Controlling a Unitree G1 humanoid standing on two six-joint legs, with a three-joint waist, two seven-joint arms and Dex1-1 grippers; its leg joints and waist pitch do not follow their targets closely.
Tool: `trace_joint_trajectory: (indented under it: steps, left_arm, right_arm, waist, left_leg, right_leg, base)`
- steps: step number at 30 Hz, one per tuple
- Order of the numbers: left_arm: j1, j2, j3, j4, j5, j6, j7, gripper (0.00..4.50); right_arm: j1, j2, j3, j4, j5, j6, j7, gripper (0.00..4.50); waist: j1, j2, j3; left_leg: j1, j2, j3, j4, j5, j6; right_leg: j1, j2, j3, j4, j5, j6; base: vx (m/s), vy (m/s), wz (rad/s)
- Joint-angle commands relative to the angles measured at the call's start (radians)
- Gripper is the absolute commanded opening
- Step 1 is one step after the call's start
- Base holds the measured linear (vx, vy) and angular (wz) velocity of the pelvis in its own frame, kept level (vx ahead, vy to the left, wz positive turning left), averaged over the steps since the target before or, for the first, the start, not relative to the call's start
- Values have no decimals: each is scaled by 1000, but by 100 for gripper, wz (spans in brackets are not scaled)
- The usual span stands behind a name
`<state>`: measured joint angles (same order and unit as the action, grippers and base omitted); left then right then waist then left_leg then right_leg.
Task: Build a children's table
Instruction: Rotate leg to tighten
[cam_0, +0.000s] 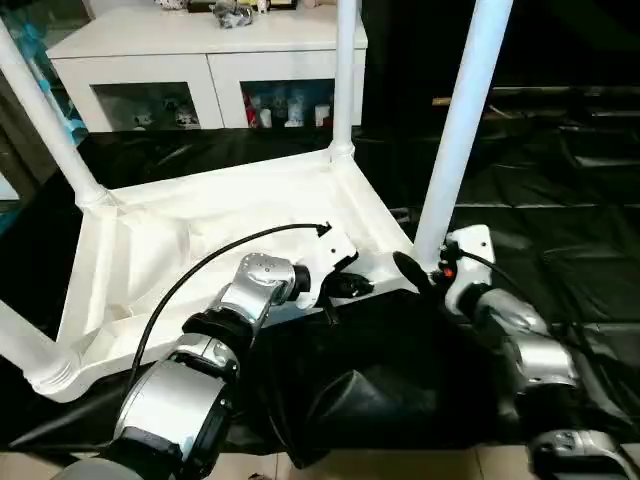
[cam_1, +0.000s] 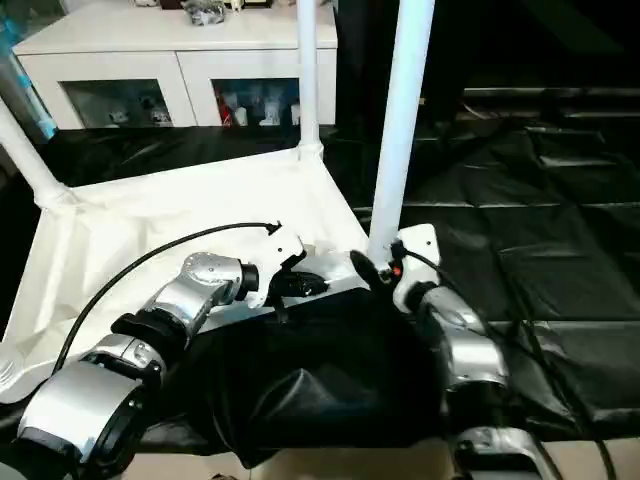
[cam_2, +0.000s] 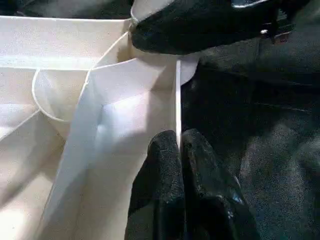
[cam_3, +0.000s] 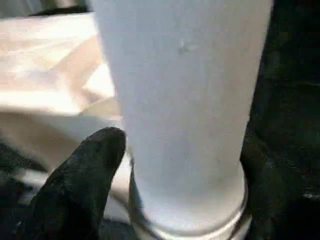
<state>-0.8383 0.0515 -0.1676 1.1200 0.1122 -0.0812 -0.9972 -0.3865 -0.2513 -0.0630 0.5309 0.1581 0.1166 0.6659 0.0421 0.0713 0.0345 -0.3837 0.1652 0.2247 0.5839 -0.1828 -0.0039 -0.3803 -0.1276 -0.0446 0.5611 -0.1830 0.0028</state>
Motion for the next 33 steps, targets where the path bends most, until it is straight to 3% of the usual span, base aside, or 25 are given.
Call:
trace_joint_trajectory:
  steps: [1, 2, 4, 6, 11, 15, 18, 19, 20, 21, 25, 30, 33]
  left_arm:
    - [-11, -31, -13, -36, -34, -48, -64, 0]
    - [-9, -23, -13, -38, -36, -51, -82, 0]
    - [1, 18, -17, -49, -46, -65, -179, 0]
    - [11, 52, -20, -58, -51, -63, -258, 0]
    - [25, 107, -23, -74, -63, -39, -384, 0]
    - [36, 132, -21, -86, -72, -26, -444, 0]
    - [42, 139, -21, -94, -74, -24, -457, 0]
    - [48, 141, -20, -101, -74, -21, -461, 0]
    - [48, 141, -20, -101, -74, -21, -461, 0]
    - [51, 142, -20, -105, -75, -20, -463, 0]
    - [56, 136, -22, -114, -79, -15, -460, 0]
    - [51, 120, -23, -105, -59, -16, -390, 0]
    - [39, 104, -22, -85, -35, -7, -293, 0]
  right_arm:
    - [25, 23, 152, -27, 22, 10, 184, 391]
    - [29, 9, 153, -35, 27, 8, 206, 391]
    - [51, -65, 167, -86, 44, 2, 326, 391]
    - [69, -123, 181, -124, 50, 2, 422, 391]
    - [81, -198, 177, -154, 61, 11, 534, 391]
    - [83, -234, 174, -152, 72, 17, 572, 377]
    - [90, -244, 174, -161, 82, 25, 590, 359]
    - [99, -242, 172, -173, 91, 37, 600, 339]
    - [99, -242, 172, -174, 91, 38, 601, 327]
    - [103, -239, 172, -181, 92, 42, 604, 320]
    - [115, -232, 179, -198, 109, 58, 612, 285]
    - [139, -207, 177, -210, 104, 77, 552, 270]
    - [141, -171, 166, -185, 68, 91, 448, 267]
  waist:
    - [6, -20, -45]
    - [10, -19, -48]
    - [18, -19, -50]
    - [23, -21, -54]
    - [33, -21, -67]
    - [49, -26, -70]
    - [52, -26, -62]
    - [51, -28, -57]
    - [51, -28, -57]
    - [50, -26, -55]
    - [50, -24, -56]
    - [51, -23, -61]
    - [49, -22, -57]
  left_leg:
    - [27, 64, -39, -94, -396, 15]
    - [20, 66, -40, -92, -353, 30]
    - [24, 67, -35, -88, -319, 49]
    - [17, 68, -36, -83, -267, 77]
    - [17, 70, -30, -62, -121, 151]
    - [9, 69, -30, -44, -46, 197]
    - [8, 70, -30, -52, -116, 176]
    - [10, 72, -31, -61, -178, 142]
    - [10, 72, -31, -61, -178, 142]
    - [14, 74, -33, -67, -219, 108]
    - [15, 74, -33, -71, -228, 83]
    - [13, 70, -32, -63, -174, 108]
    - [12, 69, -31, -66, -185, 103]
  right_leg:
    - [13, -38, 19, -70, -302, -191]
    - [19, -39, 18, -66, -284, -194]
    - [19, -39, 18, -65, -261, -203]
    - [26, -39, 16, -56, -203, -218]
    - [26, -37, 9, -25, 23, -287]
    - [19, -37, 9, -9, 106, -299]
    - [19, -40, 7, -21, -20, -283]
    - [18, -39, 9, -31, -123, -267]
    - [18, -39, 9, -31, -123, -267]
    - [16, -39, 11, -37, -184, -253]
    - [16, -39, 14, -38, -182, -246]
    - [18, -37, 13, -28, -92, -258]
    - [14, -36, 12, -33, -121, -253]
  base:
    - [0, 0, 0]
    - [0, 0, 0]
    - [0, 0, 0]
    - [28, -8, 0]
    - [22, -6, 0]
    - [0, 0, 0]
    - [0, 0, 0]
    - [0, 0, 0]
    - [0, 0, 0]
    - [0, 0, 0]
    - [0, 0, 0]
    - [0, 0, 0]
    - [0, 0, 0]
